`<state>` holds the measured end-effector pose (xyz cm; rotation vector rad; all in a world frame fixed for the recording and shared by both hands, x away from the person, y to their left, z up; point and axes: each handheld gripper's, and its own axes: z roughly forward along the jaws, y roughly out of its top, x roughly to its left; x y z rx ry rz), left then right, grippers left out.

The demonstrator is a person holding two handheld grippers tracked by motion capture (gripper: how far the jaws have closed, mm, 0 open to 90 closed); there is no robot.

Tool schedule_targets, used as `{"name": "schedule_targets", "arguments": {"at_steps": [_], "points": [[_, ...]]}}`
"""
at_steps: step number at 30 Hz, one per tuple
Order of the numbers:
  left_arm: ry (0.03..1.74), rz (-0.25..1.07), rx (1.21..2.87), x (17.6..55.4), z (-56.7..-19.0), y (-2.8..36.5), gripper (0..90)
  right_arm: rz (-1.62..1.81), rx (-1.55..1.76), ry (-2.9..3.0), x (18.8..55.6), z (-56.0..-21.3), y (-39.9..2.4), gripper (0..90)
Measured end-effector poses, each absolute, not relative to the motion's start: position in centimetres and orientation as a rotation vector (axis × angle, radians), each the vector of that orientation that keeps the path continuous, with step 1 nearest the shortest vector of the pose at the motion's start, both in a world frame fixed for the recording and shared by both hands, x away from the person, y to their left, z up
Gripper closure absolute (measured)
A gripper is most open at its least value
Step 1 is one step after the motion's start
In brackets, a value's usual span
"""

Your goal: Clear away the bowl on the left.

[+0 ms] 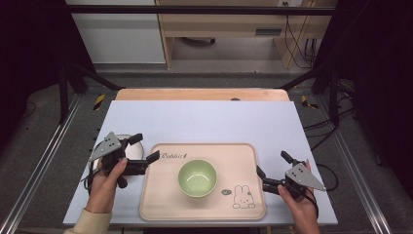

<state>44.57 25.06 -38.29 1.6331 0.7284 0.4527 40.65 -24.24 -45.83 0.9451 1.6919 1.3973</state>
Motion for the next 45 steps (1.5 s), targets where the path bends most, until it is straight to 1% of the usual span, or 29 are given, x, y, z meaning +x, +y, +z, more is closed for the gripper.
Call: {"name": "schedule_targets", "arguments": {"at_steps": [10,16,25,30,32,33,38,45], "points": [[0.752,0.492,1.591,44.5,-37.7,27.3,6.1,1.394,0.949,1.688,40.6,-45.8,-24.4,2.8],[0.748,0.532,1.596,44.4,-37.8,28.3,6.1,1.396,0.953,1.686,40.6,-45.8,-24.4,2.8],[0.771,0.553,1.596,45.0,-39.6,30.2,5.5,1.397,0.953,1.682,40.5,-45.7,-24.4,2.8],[0.779,0.575,1.625,45.2,-40.7,30.9,5.2,1.395,0.951,1.684,40.5,-45.7,-24.4,2.8],[0.791,0.641,1.637,45.1,-41.2,31.1,5.6,1.395,0.95,1.684,40.5,-45.7,-24.4,2.8],[0.801,0.65,1.643,45.1,-41.5,31.3,6.2,1.394,0.95,1.684,40.6,-45.8,-24.4,2.8],[0.816,0.608,1.665,45.4,-42.5,31.7,5.5,1.394,0.949,1.682,40.5,-45.7,-24.4,2.8],[0.802,0.547,1.71,45.7,-43.2,31.1,4.3,1.391,0.949,1.683,40.5,-45.7,-24.5,2.8]]}}
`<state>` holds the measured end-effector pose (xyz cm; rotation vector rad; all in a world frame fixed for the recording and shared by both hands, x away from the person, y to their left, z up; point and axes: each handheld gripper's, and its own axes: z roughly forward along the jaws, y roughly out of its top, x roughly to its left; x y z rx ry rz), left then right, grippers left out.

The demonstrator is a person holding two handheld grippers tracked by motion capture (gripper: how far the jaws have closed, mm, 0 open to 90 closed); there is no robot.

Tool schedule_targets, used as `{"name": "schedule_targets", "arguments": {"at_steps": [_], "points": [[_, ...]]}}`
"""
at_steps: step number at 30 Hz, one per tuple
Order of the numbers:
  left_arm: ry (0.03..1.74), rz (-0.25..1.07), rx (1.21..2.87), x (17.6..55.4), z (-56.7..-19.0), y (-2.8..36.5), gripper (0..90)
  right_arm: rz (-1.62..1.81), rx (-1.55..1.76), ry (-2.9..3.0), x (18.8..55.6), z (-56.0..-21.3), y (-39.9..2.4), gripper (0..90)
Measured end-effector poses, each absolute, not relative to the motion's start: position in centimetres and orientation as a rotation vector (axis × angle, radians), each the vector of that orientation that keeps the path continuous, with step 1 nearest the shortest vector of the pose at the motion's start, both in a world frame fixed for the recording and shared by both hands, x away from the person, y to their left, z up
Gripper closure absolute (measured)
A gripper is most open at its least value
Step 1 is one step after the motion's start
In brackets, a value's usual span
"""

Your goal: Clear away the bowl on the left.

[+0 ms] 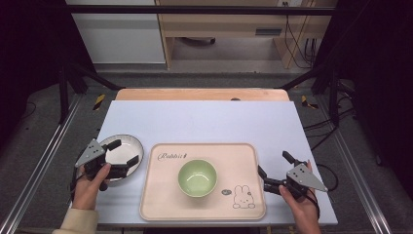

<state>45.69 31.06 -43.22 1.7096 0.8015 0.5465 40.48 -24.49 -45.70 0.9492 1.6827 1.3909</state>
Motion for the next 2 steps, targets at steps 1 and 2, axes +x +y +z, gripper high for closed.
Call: {"name": "schedule_targets", "arguments": {"at_steps": [1,2], "points": [[0.802,0.538,1.713,45.72,-43.24,30.91,4.3,1.39,0.948,1.682,40.47,-45.69,-24.5,2.8],[0.799,0.536,1.718,45.74,-43.22,30.78,4.3,1.39,0.948,1.681,40.47,-45.69,-24.5,2.8]]}}
